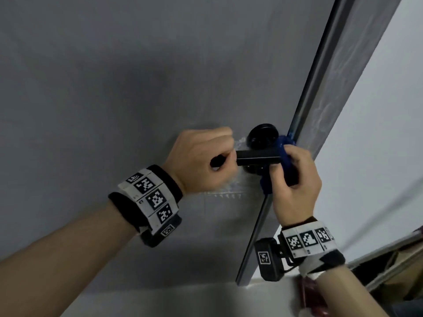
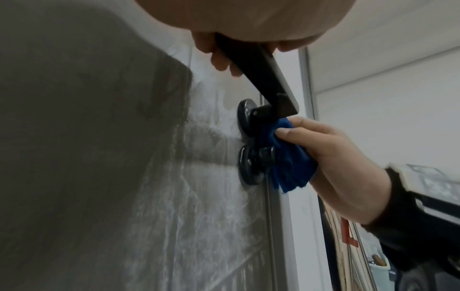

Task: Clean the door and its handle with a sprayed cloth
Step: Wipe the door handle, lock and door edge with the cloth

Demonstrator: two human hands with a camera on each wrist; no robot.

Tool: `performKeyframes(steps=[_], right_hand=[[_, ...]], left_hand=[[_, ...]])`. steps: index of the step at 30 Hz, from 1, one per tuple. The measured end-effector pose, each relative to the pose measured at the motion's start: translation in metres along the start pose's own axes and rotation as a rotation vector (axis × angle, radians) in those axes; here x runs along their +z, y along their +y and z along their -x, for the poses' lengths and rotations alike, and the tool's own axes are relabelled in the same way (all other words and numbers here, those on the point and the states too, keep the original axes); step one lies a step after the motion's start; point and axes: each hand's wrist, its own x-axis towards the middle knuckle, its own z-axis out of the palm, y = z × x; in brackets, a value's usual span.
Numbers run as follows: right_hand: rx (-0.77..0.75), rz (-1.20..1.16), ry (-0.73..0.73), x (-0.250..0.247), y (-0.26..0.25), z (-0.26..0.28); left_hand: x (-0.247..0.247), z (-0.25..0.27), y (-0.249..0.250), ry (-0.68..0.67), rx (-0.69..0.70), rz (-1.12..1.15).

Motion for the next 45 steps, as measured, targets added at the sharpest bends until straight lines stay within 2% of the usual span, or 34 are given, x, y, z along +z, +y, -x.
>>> performKeyframes(steps=[6, 9, 12, 14, 18, 24, 28, 30, 32, 35, 37, 40, 45], right_hand=[[-0.178, -0.011, 0.082, 0.018, 0.023, 0.015], [-0.251, 0.009, 0.120, 0.024, 0.035, 0.016], [-0.297, 0.034, 0.155, 0.025, 0.043, 0.022], [-0.317, 0.050, 0.150, 0.023, 0.045, 0.029], [-0.243, 0.048, 0.070, 0.022, 0.041, 0.044], [-0.295, 0.147, -0.022, 0.019, 0.043, 0.042], [-0.284, 0.057, 0.005, 0.020, 0.032, 0.056], [-0.293, 0.155, -0.003, 0.030, 0.024, 0.061], [-0.347, 0.410, 0.020, 0.045, 0.023, 0.062], [-0.382, 0.680, 0.067, 0.058, 0.030, 0.064], [-0.410, 0.738, 0.066, 0.063, 0.033, 0.067], [-0.469, 0.829, -0.016, 0.070, 0.032, 0.068], [-0.379, 0.803, -0.109, 0.085, 0.014, 0.064]], left_hand=[[0.007, 0.007, -0.008, 0.096, 0.166, 0.030], [0.008, 0.016, -0.012, 0.148, 0.239, -0.105], [0.006, 0.029, -0.011, 0.195, 0.257, -0.282], [0.006, 0.036, -0.010, 0.201, 0.260, -0.319], [0.005, 0.040, -0.010, 0.166, 0.170, -0.199], [-0.009, 0.049, -0.023, 0.023, 0.193, -0.403], [-0.024, 0.056, -0.032, 0.057, 0.088, -0.348], [-0.031, 0.059, -0.040, 0.082, -0.019, -0.472], [-0.035, 0.062, -0.048, 0.040, -0.114, -0.673], [-0.038, 0.068, -0.053, -0.030, -0.162, -0.785], [-0.040, 0.069, -0.053, -0.057, -0.168, -0.789], [-0.045, 0.069, -0.054, -0.081, -0.167, -0.802], [-0.052, 0.068, -0.050, -0.081, -0.161, -0.768]])
